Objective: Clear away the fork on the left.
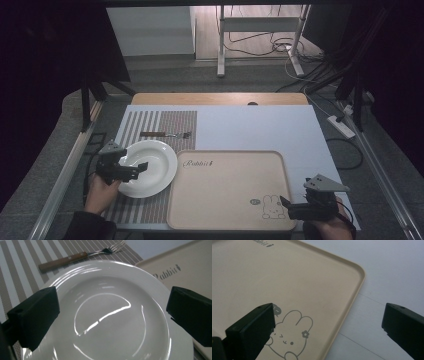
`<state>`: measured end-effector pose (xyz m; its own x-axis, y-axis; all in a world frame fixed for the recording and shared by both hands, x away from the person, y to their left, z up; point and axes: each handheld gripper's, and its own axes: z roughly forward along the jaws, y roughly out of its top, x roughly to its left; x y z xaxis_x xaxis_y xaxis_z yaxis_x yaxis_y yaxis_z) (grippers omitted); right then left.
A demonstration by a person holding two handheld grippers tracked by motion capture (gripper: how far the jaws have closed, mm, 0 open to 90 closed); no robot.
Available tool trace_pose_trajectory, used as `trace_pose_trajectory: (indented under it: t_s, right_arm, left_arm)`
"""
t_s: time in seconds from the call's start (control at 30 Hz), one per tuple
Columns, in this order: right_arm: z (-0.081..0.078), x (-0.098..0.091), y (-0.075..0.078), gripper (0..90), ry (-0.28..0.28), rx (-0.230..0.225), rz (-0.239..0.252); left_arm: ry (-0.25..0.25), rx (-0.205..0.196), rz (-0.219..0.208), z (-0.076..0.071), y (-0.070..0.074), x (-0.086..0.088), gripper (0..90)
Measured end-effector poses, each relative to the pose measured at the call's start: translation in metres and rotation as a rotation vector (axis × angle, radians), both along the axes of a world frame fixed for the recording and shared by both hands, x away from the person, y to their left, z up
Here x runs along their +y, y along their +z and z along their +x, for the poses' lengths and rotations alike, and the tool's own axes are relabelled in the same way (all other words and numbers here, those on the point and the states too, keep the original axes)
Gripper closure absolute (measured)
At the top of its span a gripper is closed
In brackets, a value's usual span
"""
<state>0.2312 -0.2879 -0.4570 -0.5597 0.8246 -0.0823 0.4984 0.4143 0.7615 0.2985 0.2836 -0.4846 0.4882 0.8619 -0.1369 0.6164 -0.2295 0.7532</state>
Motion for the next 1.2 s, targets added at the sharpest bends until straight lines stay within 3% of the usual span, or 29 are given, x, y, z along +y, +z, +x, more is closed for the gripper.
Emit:
trace_pose_trajectory:
  t_s: [0.3, 0.73, 0.93, 1.2]
  right_arm:
    - [0.0, 0.0, 0.0, 0.0, -0.001, 0.001, 0.003]
    - [0.0, -0.001, 0.0, 0.0, 0.001, 0.006, 0.007]
    - [0.0, -0.001, 0.0, 0.0, 0.002, 0.009, 0.008]
    - [0.001, -0.001, 0.0, 0.0, 0.001, 0.01, 0.011]
  left_arm:
    - [-0.004, 0.005, -0.003, 0.029, -0.002, -0.002, 0.0]
    - [-0.007, -0.021, -0.002, 0.076, -0.003, -0.009, 0.0]
    - [-0.003, -0.005, 0.002, 0.101, -0.006, -0.009, 0.0]
    - [0.005, 0.014, 0.01, 0.121, -0.01, -0.007, 0.1]
